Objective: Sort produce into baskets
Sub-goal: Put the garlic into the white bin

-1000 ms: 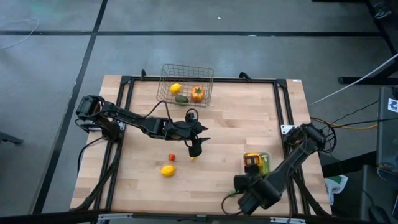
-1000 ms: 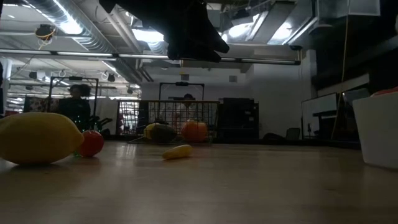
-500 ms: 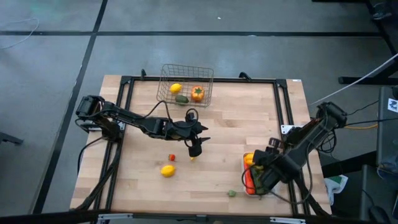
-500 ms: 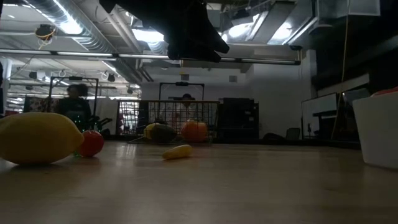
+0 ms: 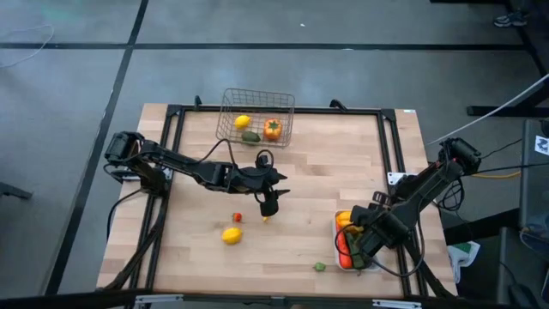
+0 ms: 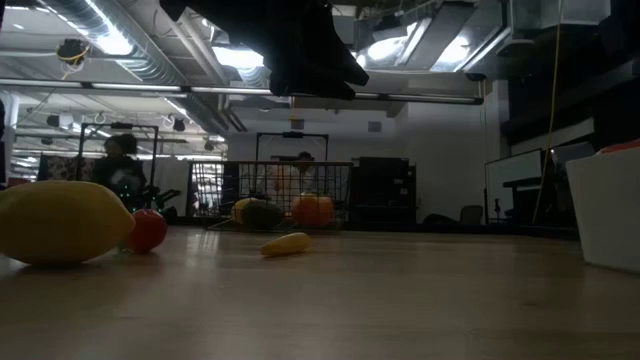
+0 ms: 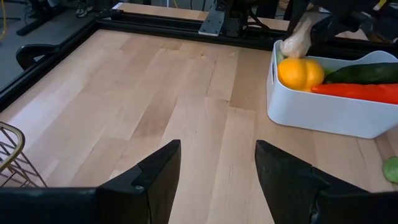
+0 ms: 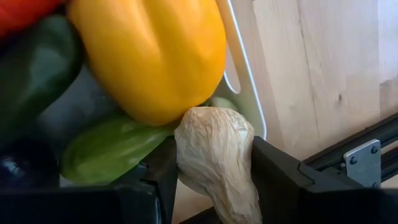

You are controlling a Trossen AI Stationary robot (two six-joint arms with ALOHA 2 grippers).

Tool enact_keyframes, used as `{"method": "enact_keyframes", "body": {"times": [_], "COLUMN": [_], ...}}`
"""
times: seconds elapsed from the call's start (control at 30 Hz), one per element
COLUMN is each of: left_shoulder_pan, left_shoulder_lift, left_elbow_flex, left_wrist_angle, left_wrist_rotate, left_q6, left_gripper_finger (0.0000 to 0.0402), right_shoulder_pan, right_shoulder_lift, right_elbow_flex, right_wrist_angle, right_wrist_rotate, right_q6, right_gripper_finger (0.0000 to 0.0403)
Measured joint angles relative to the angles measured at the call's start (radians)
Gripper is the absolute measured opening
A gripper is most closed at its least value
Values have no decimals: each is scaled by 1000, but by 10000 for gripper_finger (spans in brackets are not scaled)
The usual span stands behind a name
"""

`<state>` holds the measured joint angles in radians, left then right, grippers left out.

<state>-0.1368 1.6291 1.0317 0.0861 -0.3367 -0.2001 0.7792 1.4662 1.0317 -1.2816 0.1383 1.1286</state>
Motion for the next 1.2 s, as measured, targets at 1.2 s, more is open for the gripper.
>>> {"method": "enact_keyframes", "body": {"times": [1.2], "left_shoulder_pan": [0], "left_shoulder_lift": [0], "left_elbow_flex": [0], "left_wrist_angle": [0], "left_wrist_rotate": [0], "left_q6": [-2], "left_gripper_finger": [202], "right_shoulder_pan": [-1], "right_shoulder_lift": [2], "right_elbow_flex": [0], "right_wrist_angle": [60], "right_wrist_rotate": [0], "right_q6": [-5], "right_gripper_finger": [288]}}
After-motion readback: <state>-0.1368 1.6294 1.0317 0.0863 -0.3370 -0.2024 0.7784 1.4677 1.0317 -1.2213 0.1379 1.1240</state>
